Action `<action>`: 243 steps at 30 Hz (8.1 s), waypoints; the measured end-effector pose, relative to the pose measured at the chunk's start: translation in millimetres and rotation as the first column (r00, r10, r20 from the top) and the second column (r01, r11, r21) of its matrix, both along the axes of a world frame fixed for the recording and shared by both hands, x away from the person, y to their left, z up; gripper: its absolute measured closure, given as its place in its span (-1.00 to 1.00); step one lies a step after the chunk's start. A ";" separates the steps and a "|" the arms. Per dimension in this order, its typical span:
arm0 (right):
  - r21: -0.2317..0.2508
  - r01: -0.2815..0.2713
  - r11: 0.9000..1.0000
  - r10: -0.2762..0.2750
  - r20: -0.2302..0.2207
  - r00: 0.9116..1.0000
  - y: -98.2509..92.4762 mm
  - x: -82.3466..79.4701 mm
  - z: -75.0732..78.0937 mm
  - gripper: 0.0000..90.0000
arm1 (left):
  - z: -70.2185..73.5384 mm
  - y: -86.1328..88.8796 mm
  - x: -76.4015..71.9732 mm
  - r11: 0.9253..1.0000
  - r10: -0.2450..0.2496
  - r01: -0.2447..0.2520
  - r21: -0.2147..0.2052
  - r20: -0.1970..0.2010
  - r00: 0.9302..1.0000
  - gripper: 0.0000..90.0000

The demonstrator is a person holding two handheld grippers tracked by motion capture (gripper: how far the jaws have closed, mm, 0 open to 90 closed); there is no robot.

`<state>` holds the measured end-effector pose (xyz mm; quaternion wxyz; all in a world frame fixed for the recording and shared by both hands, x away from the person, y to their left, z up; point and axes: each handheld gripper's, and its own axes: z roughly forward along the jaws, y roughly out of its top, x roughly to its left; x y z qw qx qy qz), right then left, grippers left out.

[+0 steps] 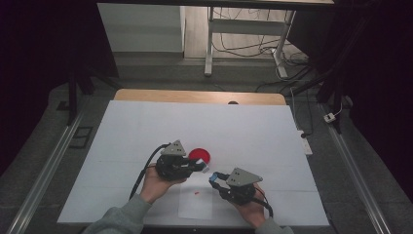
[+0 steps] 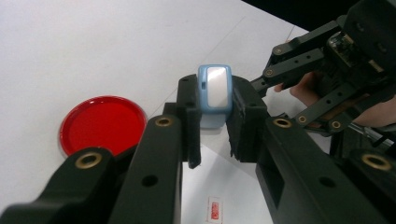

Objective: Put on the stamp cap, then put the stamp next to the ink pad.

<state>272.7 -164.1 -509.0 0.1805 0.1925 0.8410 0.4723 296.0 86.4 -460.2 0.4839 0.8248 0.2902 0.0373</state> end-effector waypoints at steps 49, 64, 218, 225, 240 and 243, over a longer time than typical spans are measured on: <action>-0.030 0.065 0.997 -0.062 0.084 0.995 10.9 -3.1 -1.8 0.45 | -6.9 -13.3 -3.0 0.999 -0.012 0.010 -0.042 -0.041 0.999 0.69; -0.025 0.071 0.997 -0.068 0.085 0.994 11.2 -3.5 -2.5 0.45 | -8.7 -14.3 -2.0 0.998 -0.012 0.009 -0.056 -0.049 0.999 0.69; 0.033 0.225 0.974 -0.225 -0.012 0.974 -108.5 4.8 6.4 0.04 | 9.2 45.1 0.4 0.991 0.083 -0.084 -0.102 -0.022 0.996 0.69; 0.036 0.235 0.971 -0.235 -0.005 0.972 -111.2 6.0 7.1 0.04 | 9.4 56.1 2.6 0.988 0.115 -0.117 -0.103 -0.020 0.993 0.69; 0.026 0.244 0.969 -0.245 -0.001 0.970 -110.9 7.2 6.3 0.04 | -9.5 63.9 15.3 0.981 0.195 -0.195 0.014 -0.017 0.981 0.69; 0.021 0.248 0.969 -0.248 0.000 0.969 -110.6 7.7 6.0 0.04 | -16.4 63.2 19.4 0.978 0.205 -0.204 0.039 -0.027 0.978 0.69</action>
